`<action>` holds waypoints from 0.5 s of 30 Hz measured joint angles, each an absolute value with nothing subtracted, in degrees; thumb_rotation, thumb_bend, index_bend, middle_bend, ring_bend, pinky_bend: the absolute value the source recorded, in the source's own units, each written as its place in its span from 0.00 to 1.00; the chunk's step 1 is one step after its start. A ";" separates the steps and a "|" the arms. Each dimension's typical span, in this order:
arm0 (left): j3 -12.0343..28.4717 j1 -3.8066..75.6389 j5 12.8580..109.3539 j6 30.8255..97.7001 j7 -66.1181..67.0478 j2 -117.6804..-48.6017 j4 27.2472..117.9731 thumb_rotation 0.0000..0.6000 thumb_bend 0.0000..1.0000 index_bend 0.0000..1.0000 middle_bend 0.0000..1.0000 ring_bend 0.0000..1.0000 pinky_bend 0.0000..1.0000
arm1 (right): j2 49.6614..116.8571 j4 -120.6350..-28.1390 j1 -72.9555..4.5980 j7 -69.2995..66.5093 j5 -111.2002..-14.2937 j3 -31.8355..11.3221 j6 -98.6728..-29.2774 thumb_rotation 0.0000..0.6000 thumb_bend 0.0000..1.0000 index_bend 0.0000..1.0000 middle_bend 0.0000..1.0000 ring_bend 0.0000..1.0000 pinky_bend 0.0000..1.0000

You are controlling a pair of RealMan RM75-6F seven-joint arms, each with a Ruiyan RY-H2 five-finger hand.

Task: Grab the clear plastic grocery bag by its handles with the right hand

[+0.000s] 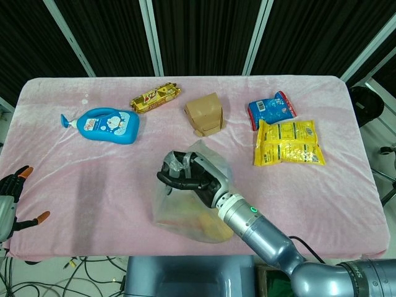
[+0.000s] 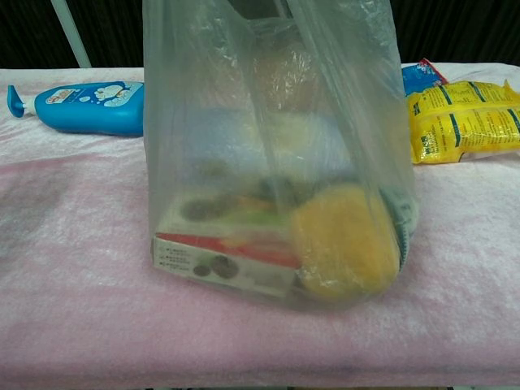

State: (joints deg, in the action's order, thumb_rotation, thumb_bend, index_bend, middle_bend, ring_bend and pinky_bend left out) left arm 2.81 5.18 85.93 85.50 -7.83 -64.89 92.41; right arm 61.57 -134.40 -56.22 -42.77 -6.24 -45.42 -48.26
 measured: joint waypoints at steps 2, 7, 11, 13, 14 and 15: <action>2.80 5.16 85.91 85.52 -7.81 -64.89 92.46 1.00 0.00 0.06 0.04 0.08 0.09 | 61.11 -134.24 -55.76 -43.05 -5.72 -45.60 -48.70 1.00 0.56 0.80 0.84 0.82 0.79; 2.77 5.14 85.94 85.51 -7.76 -64.90 92.47 1.00 0.00 0.06 0.04 0.08 0.09 | 60.71 -133.43 -55.10 -43.50 -5.27 -45.99 -48.92 1.00 0.81 0.86 0.90 0.88 0.85; 2.78 5.17 85.89 85.42 -7.73 -64.90 92.50 1.00 0.00 0.06 0.04 0.08 0.09 | 60.47 -132.96 -55.12 -43.65 -4.60 -46.34 -48.58 1.00 0.83 0.86 0.90 0.88 0.85; 2.74 5.13 85.96 85.47 -7.76 -64.87 92.47 1.00 0.00 0.06 0.04 0.08 0.09 | 60.32 -132.60 -55.34 -43.67 -4.23 -46.70 -48.39 1.00 0.82 0.86 0.90 0.88 0.85; 2.74 5.12 85.95 85.49 -7.78 -64.85 92.48 1.00 0.00 0.06 0.04 0.08 0.09 | 60.24 -132.43 -55.52 -43.62 -4.03 -46.83 -48.32 1.00 0.82 0.86 0.90 0.88 0.85; 2.75 5.11 85.95 85.50 -7.80 -64.84 92.49 1.00 0.00 0.06 0.04 0.08 0.09 | 60.16 -132.28 -55.71 -43.52 -3.85 -46.94 -48.29 1.00 0.83 0.86 0.90 0.88 0.85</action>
